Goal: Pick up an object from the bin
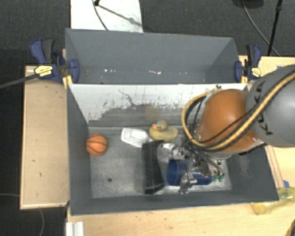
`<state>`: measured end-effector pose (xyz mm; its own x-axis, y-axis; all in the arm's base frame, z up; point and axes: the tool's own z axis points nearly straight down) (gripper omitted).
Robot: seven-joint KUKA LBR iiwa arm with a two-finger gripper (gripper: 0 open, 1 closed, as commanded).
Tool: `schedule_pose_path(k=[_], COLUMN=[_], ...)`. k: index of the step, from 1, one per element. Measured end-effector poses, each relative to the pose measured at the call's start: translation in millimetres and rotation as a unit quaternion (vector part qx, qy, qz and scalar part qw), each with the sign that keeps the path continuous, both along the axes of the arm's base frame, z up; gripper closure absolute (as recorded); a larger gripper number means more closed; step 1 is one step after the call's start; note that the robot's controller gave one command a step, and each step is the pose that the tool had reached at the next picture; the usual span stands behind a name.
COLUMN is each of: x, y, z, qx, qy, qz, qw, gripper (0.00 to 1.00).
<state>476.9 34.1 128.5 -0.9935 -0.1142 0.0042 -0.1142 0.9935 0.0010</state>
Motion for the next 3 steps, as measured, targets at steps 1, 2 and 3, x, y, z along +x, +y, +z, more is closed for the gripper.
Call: schedule_pose_path(k=[1, 2, 3], x=[2.2, 2.8, 4.7], y=[-2.6, 1.0, -22.0], z=[47.2, 5.5, 202.2], qx=[0.000, 0.000, 0.000], qy=[-0.0045, -0.0044, -0.0084], qz=[-0.003, 0.005, -0.001], qw=[1.0000, 1.0000, 1.0000], gripper=[1.00, 1.00, 1.00])
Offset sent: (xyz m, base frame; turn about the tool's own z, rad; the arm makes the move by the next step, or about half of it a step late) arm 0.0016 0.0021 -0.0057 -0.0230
